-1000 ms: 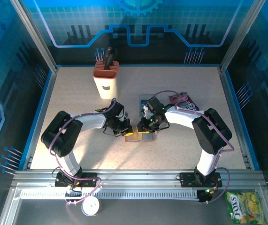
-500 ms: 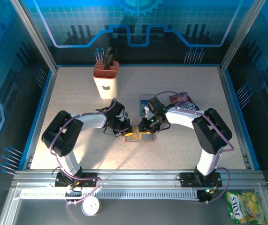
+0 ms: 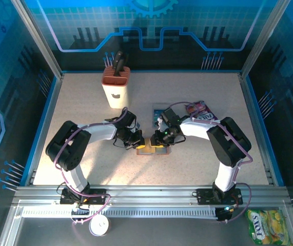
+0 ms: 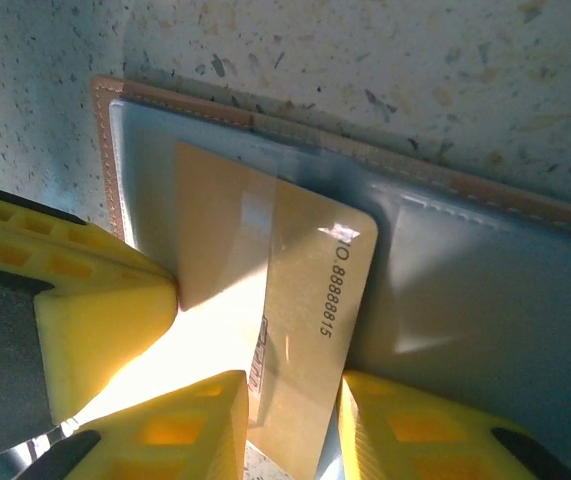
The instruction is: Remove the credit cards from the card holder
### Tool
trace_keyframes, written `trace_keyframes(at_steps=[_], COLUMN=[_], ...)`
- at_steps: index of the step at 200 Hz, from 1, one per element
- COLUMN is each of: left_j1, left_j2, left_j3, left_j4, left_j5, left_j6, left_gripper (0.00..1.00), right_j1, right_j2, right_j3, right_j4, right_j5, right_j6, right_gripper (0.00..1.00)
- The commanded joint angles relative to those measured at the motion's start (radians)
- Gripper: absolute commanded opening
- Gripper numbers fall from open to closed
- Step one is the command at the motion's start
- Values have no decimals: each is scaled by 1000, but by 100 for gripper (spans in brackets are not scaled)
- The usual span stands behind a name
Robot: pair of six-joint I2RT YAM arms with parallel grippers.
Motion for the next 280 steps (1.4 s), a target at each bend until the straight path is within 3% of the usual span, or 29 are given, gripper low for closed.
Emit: trace_keyframes(at_steps=[1, 169, 280], left_j1=[-4, 18, 26], left_j2=[23, 12, 19], left_j3=[13, 29, 57], left_j4=[-59, -95, -87], left_j5=[-33, -31, -22], left_j6=[27, 66, 71], left_gripper=[0, 0, 0], right_j1=[-8, -38, -78], right_j2=[15, -79, -191], right_j3=[-14, -67, -6], right_j4=[29, 25, -148], right_j5=[-44, -8, 67], right_j6=[22, 24, -89], right_gripper=[30, 16, 12])
